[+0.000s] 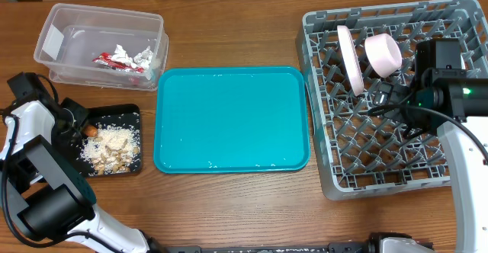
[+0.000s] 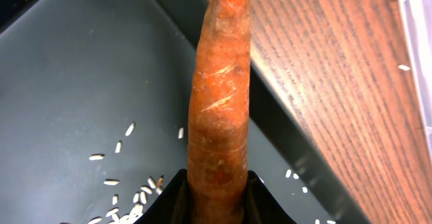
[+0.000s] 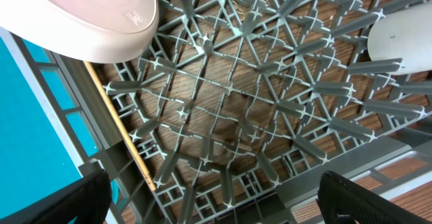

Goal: Sort waste into correct bins and load items into the dishwasher
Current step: 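Carry the carrot left and lower it onto the black tray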

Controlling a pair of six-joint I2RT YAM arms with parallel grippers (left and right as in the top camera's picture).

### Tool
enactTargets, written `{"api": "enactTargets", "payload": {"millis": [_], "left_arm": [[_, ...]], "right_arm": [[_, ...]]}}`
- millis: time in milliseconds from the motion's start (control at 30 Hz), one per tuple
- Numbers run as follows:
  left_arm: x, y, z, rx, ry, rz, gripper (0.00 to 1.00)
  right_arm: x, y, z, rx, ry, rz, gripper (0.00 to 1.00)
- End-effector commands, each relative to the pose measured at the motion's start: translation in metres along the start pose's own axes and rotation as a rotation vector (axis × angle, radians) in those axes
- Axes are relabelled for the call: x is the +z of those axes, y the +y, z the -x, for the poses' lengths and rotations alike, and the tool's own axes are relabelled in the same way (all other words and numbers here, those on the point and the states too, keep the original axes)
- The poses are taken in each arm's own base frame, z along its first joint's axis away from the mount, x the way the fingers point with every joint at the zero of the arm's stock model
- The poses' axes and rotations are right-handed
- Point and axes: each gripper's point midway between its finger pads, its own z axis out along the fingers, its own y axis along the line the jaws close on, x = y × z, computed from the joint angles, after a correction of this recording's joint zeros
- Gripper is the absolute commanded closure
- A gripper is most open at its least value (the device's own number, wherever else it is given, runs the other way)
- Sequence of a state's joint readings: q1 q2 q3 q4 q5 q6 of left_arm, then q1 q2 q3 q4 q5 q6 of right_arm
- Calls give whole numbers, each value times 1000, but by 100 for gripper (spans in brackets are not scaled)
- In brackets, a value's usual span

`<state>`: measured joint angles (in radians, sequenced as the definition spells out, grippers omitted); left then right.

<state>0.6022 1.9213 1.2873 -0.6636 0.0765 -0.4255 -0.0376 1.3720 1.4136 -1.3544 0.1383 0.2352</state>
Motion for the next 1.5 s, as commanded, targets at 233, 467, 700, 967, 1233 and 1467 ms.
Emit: {"api": "enactTargets", "payload": {"millis": [233,467,700,967,1233,1467], "left_arm": [[0,-6,-6,28,32,-38,96],[-5,10,-22,-45,107,7,96],[-6,27,-23,-46,99,100,78],[-6,29,-22,-54,94,113,40],[-9,24,-10,-53,56,96,34],[-11,21,18,-44,-63,99,78]], "right_arm": [[0,-3,0,3,0,-12,0],[0,-3,0,3,-1,-12,0],[0,-3,0,3,-2,-12,0],[0,-3,0,3,0,-12,0],[0,-3,0,3,0,-12,0],[0,-3,0,3,0,-12,0]]}}
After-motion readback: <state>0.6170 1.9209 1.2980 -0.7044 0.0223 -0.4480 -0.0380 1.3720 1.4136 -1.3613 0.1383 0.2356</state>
